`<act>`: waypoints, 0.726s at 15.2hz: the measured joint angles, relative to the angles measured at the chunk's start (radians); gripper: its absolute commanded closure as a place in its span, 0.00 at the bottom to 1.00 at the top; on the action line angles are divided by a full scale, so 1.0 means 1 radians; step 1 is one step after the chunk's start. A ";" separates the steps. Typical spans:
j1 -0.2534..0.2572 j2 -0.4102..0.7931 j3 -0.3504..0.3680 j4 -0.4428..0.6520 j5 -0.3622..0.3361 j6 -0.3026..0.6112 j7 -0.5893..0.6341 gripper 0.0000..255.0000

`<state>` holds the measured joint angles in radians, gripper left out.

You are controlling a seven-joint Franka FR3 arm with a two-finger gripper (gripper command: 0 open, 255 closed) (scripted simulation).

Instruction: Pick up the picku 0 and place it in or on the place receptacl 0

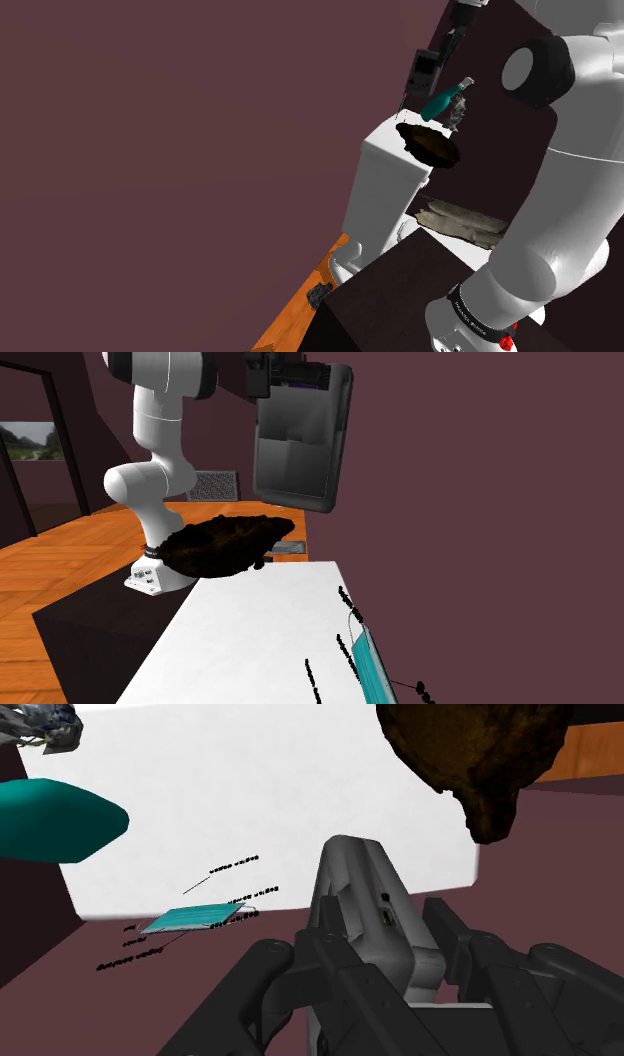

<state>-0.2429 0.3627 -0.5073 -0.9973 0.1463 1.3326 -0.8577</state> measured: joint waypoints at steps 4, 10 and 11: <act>0.070 -0.162 -0.005 -0.178 -0.078 0.029 0.024 1.00; 0.143 -0.428 0.026 -0.425 -0.209 0.038 0.092 1.00; 0.147 -0.478 0.034 -0.475 -0.231 0.044 0.102 1.00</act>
<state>-0.0963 -0.1148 -0.4730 -1.4719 -0.0848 1.3770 -0.7554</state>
